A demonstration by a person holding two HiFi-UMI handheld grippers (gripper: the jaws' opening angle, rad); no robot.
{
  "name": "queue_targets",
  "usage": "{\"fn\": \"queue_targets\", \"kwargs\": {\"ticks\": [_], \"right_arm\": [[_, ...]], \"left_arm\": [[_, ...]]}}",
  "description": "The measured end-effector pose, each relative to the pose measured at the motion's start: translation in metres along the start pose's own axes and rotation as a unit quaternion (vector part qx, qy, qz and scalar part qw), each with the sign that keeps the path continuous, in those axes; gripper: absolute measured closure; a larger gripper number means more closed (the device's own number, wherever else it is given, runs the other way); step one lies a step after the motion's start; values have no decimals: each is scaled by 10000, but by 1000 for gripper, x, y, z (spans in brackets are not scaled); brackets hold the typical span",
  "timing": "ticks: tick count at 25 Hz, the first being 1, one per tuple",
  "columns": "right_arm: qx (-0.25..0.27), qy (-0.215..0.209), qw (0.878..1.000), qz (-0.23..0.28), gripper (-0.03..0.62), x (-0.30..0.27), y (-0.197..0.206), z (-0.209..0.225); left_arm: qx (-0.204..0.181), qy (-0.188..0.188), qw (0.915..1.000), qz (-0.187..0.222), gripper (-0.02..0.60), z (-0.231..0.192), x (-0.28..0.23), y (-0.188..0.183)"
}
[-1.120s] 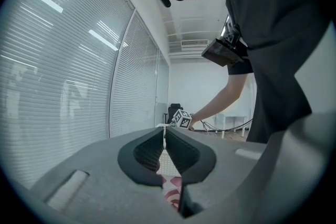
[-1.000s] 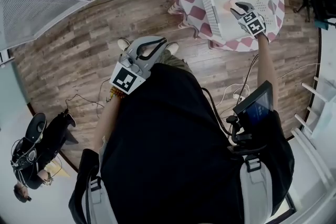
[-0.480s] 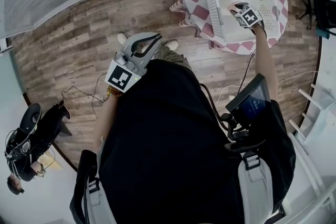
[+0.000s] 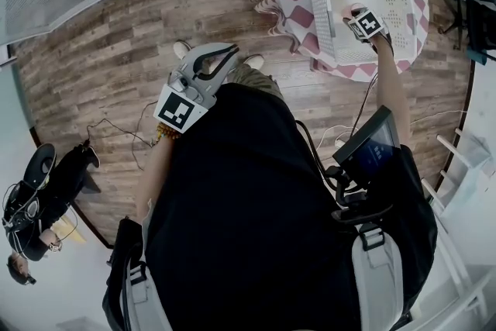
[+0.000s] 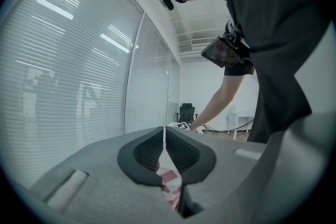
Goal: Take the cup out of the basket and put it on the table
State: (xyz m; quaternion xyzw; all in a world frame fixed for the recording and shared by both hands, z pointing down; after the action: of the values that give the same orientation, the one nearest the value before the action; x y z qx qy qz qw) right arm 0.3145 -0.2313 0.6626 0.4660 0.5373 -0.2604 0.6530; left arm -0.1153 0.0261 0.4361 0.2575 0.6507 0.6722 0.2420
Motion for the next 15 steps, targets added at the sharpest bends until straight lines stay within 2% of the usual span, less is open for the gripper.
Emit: {"fn": "queue_targets", "kwargs": {"ticks": [3,7,11,15], "right_arm": [[0,-13,10000,-74,457,-2,-2,-3],[16,68,9999,-154,502,0,-3,-5],[22,183,9996,-200,541,-2,-4,0],[-42,218,9996,-193,562,-1,-1,1]], "left_arm": [[-38,-3,10000,7,575,-1,4,-1],[191,-56,9998,10,575,0,7,-1],[108,35,9999,4,575,-3,4,0],[244,-38,9997,19,575,-2,3,2]]}}
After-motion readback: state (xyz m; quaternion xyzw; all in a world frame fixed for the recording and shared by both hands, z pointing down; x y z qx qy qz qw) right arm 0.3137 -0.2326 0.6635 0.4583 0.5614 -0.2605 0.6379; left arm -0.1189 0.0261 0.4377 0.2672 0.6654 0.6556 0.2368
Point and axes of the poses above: the fingertips, and each gripper's own axes: x backward along the fingers, z to its right, y out of its underside, the point moved 10 cm from there along x, backward along the fingers, and after that the axes turned 10 degrees about z, right-handed, at the moved point
